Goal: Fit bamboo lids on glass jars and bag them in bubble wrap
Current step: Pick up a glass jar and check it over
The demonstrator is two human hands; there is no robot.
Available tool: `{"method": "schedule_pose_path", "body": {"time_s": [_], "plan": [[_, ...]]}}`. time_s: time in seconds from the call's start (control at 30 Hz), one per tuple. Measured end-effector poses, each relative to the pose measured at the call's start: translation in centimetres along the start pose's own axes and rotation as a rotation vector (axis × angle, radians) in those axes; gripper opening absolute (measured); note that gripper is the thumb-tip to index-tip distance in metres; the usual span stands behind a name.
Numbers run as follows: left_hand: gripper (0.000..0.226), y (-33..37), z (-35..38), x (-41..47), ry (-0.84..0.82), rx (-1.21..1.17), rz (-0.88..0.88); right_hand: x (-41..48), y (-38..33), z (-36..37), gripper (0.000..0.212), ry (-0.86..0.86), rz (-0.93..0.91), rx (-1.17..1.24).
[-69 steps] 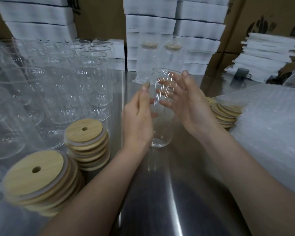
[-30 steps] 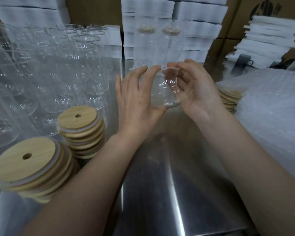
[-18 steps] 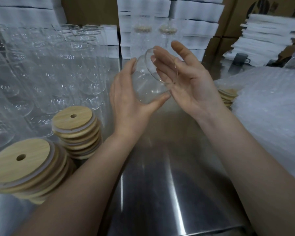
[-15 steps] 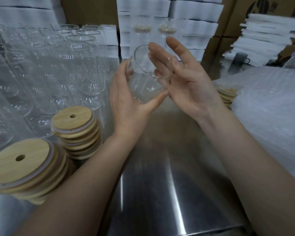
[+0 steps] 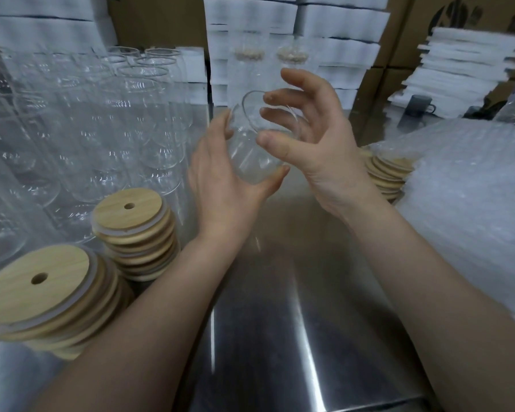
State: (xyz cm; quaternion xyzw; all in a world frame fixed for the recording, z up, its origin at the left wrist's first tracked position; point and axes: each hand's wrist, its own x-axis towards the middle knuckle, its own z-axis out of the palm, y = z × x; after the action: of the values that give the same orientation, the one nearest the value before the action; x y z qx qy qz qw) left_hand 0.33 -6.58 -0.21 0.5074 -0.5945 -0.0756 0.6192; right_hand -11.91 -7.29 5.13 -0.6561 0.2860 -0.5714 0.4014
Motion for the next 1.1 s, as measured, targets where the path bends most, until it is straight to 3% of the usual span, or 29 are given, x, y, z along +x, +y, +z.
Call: {"method": "schedule_pose_path", "body": {"time_s": [0.27, 0.43, 0.53, 0.6, 0.87, 1.1], "plan": [[0.089, -0.2, 0.1, 0.1, -0.027, 0.155, 0.068, -0.5, 0.8, 1.1, 0.060, 0.163, -0.125, -0.256], [0.085, -0.1, 0.0, 0.2, -0.049, 0.344, 0.137, 0.0, 1.5, 0.9, 0.041, 0.238, -0.198, -0.675], [0.085, 0.0, 0.0, 0.1, -0.048, 0.387, 0.195, 0.3, 1.6, 0.6, 0.046, 0.238, -0.210, -0.840], [0.085, 0.0, 0.0, 0.0, -0.043, 0.400, 0.225, 0.3, 1.4, 0.4, 0.035, 0.245, -0.199, -0.909], [0.088, 0.2, 0.2, -0.4, -0.072, 0.482, 0.231, 0.1, 0.9, -0.1, 0.019, 0.206, 0.035, -0.929], [0.089, 0.0, 0.2, -0.5, -0.084, 0.580, 0.320, 1.1, 0.2, -0.8, 0.037, 0.236, 0.399, -0.760]]}}
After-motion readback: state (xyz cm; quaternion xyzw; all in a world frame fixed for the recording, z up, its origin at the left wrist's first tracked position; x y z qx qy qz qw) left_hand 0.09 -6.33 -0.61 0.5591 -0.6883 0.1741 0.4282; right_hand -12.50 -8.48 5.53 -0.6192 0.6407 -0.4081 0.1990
